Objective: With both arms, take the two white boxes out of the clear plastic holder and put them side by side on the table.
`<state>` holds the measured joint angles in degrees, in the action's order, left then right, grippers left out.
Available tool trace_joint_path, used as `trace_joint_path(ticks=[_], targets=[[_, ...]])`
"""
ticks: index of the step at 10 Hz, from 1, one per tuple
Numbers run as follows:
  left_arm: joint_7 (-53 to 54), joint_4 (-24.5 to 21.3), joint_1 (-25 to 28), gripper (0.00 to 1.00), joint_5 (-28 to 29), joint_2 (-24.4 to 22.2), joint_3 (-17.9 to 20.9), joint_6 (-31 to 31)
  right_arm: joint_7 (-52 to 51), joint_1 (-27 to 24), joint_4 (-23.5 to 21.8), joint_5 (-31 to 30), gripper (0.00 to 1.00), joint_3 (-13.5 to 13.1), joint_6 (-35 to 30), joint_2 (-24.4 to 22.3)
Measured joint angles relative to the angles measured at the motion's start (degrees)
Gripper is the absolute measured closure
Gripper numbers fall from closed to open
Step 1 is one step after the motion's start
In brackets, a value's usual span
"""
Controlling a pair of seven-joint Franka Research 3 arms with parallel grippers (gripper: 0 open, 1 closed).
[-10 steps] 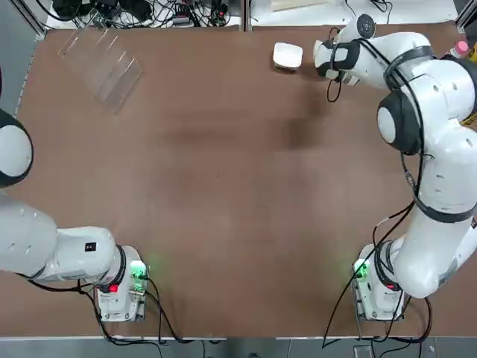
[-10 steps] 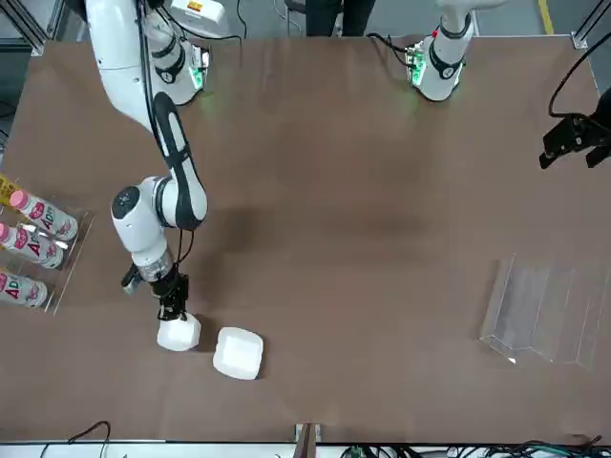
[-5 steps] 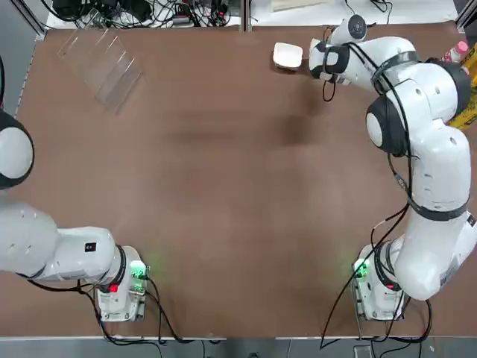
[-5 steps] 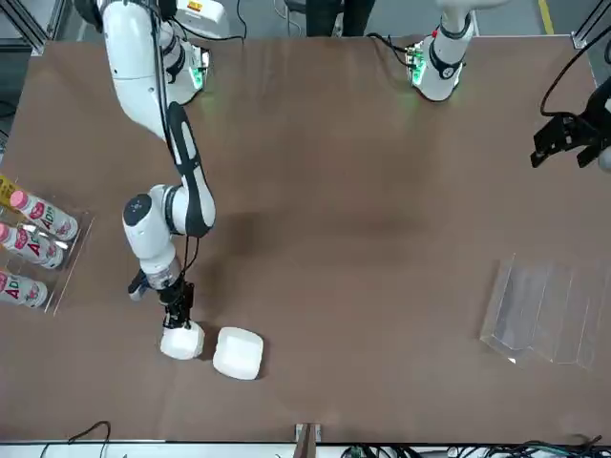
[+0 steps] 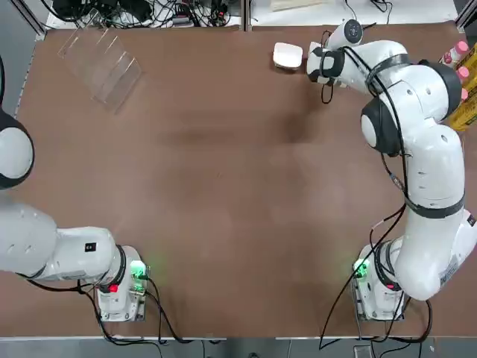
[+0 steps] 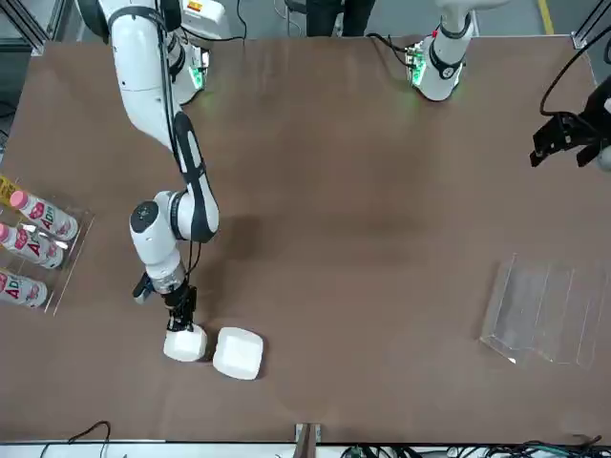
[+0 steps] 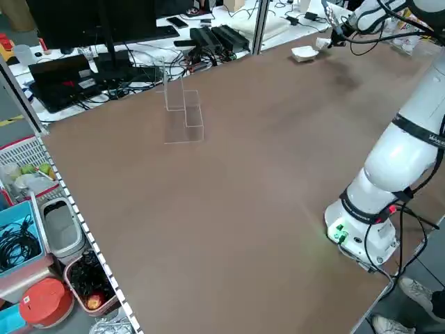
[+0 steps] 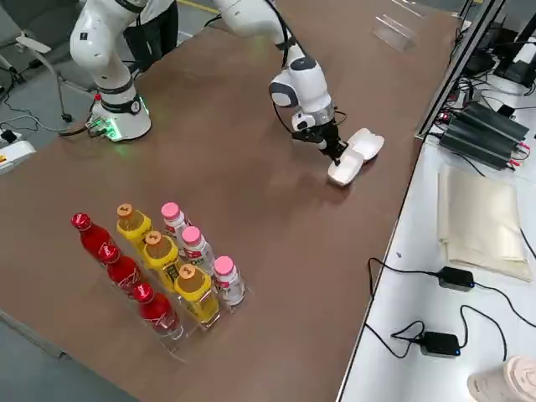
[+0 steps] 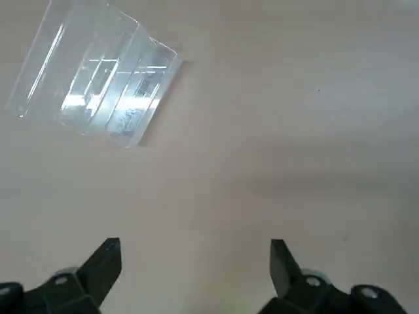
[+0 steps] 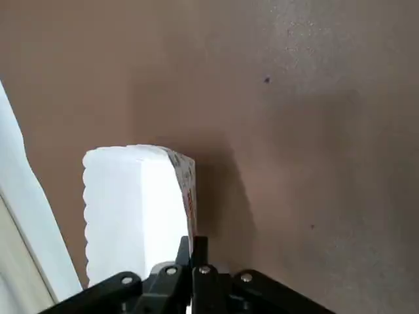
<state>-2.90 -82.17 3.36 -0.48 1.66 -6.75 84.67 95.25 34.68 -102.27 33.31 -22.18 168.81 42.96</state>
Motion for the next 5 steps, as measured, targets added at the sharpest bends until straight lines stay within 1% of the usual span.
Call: trace_joint_path(ticks=[5], targets=[[-1.0,0.0,0.0,0.00,0.0,0.0,-0.6,-0.1,0.3,0.0,1.5,0.0,0.98,0.0,0.9,2.0]])
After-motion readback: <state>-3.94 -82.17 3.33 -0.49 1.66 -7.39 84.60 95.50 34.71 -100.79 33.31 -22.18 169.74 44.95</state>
